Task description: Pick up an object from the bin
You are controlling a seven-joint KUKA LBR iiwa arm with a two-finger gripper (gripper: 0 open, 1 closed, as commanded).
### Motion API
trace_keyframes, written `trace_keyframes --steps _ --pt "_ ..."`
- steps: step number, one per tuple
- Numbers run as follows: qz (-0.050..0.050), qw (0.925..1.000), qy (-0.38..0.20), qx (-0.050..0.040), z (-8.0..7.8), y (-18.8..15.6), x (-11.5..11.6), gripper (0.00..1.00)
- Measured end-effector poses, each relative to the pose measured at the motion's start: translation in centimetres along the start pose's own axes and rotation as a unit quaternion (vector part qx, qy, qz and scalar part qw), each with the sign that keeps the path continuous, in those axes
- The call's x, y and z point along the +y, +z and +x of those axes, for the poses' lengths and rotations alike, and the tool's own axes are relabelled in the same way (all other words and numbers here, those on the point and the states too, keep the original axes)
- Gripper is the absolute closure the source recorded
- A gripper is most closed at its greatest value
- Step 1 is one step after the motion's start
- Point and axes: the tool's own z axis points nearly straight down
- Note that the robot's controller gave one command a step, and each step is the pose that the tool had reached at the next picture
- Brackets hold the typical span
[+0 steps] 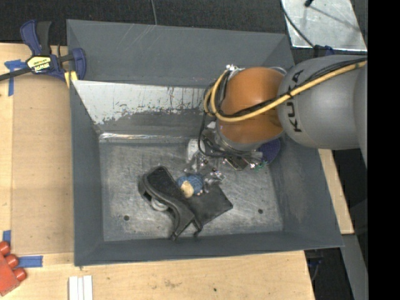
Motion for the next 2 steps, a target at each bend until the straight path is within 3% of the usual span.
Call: trace_keyframes --steps 1,2 --pt "0.003 0.9914 -0.131 -0.0011 6.1 -17.8 -1.2 1.0" --pt "0.002 0.975 -0.222 -0.0017 2.4 -24.5 -3.6 1.0"
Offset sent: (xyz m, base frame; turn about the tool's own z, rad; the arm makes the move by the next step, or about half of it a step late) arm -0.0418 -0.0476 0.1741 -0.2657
